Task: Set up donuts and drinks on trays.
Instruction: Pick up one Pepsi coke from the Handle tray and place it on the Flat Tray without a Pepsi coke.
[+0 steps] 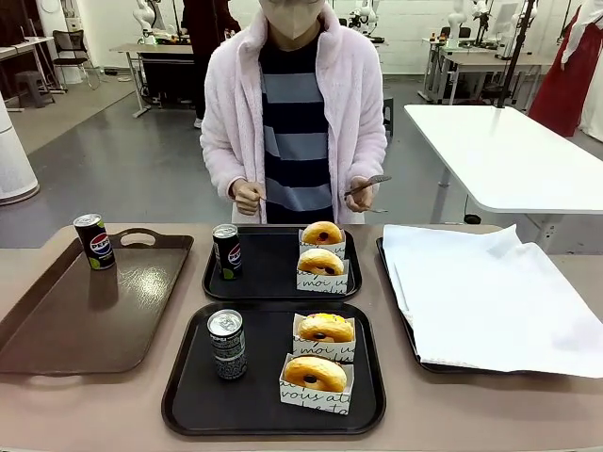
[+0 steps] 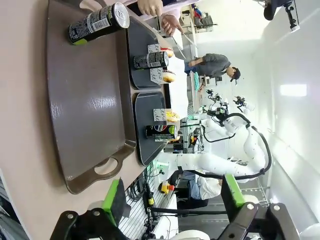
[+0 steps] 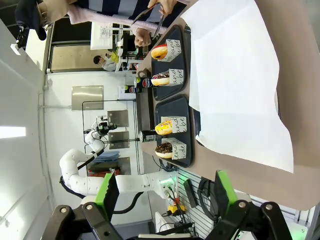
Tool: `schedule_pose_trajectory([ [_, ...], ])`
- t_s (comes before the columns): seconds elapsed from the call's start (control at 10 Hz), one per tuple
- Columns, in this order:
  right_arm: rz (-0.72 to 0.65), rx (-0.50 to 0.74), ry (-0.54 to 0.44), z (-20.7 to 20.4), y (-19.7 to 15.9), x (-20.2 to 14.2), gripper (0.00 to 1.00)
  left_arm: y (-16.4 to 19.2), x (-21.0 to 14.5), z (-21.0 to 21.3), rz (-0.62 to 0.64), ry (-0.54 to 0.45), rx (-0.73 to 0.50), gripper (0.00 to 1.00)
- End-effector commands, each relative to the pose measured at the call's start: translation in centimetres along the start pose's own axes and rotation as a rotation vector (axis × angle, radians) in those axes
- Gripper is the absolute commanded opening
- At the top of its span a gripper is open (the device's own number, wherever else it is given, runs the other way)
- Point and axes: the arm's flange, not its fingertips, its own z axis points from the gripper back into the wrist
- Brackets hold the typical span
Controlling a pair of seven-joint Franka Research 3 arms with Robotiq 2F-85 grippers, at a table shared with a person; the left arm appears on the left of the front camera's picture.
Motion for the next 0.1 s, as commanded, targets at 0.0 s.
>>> schedule_pose_trajectory([
  [0.0, -0.002, 0.019, -0.008, 0.0, 0.14, 0.18, 1.0, 0.07, 0.03, -0.03, -0.018, -0.015, -0.004, 1.0],
])
